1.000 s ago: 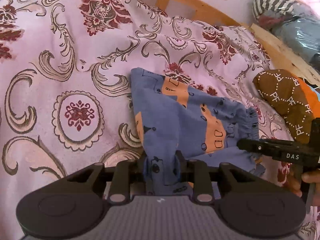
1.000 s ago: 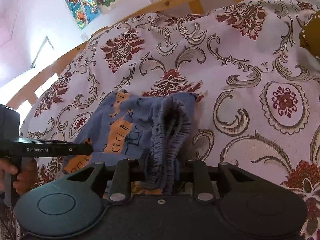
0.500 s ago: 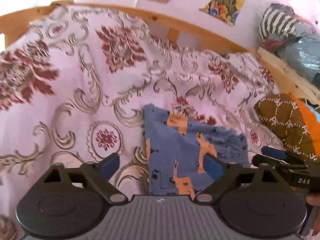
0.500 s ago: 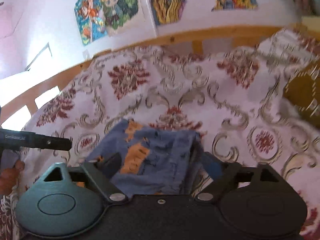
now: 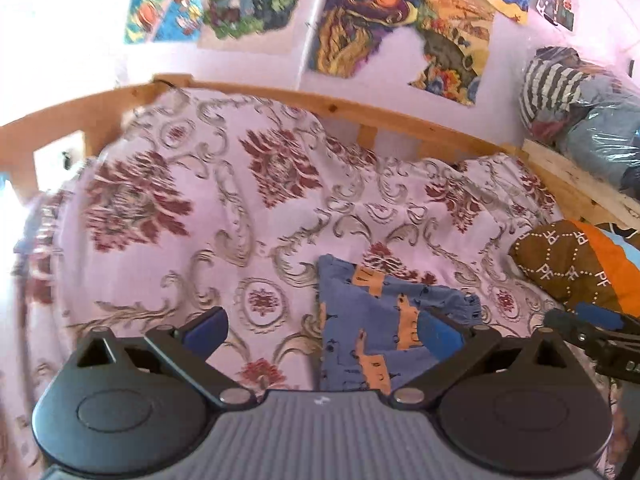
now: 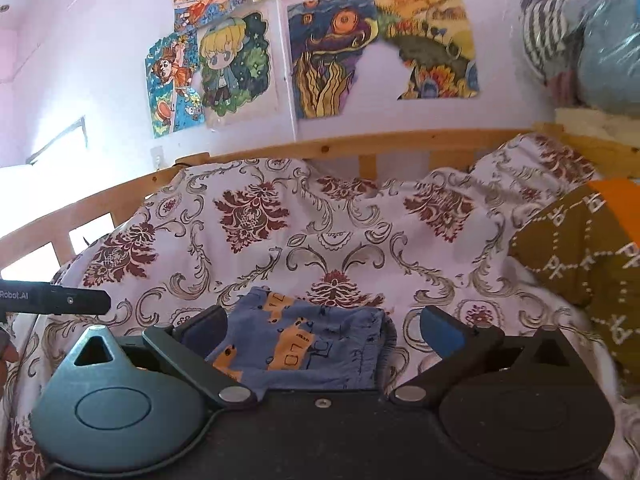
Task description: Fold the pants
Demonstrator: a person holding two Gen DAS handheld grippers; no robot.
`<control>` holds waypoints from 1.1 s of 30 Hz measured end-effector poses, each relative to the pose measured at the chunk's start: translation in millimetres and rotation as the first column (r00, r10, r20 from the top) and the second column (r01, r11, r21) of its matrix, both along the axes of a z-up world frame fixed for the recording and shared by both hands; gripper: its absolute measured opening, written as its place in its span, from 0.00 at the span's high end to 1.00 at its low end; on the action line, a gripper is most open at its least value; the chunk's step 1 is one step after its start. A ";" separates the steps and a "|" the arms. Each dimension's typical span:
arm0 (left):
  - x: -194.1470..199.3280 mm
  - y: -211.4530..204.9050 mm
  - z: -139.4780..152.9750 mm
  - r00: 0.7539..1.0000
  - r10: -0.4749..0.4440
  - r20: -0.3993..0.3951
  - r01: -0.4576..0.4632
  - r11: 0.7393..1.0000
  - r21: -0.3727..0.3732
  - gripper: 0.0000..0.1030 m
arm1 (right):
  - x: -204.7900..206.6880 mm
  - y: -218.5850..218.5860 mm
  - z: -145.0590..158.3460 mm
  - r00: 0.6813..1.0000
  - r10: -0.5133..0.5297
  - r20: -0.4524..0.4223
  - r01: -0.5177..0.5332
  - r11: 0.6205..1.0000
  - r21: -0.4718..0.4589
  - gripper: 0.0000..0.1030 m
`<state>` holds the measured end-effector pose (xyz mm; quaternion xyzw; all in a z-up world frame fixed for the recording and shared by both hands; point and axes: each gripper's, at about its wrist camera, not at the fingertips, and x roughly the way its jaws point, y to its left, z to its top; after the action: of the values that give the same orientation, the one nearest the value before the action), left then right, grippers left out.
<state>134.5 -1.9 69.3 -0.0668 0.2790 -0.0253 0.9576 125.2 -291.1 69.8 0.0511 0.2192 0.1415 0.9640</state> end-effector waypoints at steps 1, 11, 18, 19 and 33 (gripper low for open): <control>-8.7 -0.3 1.5 1.000 0.016 0.011 -0.016 1.000 0.008 0.00 | -8.2 2.0 1.6 1.000 -0.003 0.007 0.003 1.000 -0.007 0.01; -75.7 -4.6 -6.5 0.996 0.085 0.011 -0.086 0.991 0.103 0.00 | -82.1 28.9 9.4 0.998 -0.028 0.047 0.033 0.994 -0.100 0.01; -108.7 1.4 -22.5 0.995 0.099 0.019 -0.101 0.989 0.111 0.00 | -121.7 44.7 9.5 0.994 -0.044 0.100 0.057 0.989 -0.139 0.01; -110.1 2.6 -24.3 0.995 0.102 0.015 -0.103 0.989 0.111 0.00 | -125.6 47.0 8.5 0.993 -0.036 0.109 0.052 0.988 -0.148 0.01; -108.7 12.2 -42.5 0.994 0.112 -0.011 -0.110 0.988 0.107 0.00 | -115.8 51.5 -8.2 0.997 -0.044 0.064 0.052 0.989 -0.136 0.01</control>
<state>25.8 10.3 26.8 -0.0313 0.2842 0.0437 0.9573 9.4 -239.5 61.7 -0.0146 0.1979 0.1042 0.9746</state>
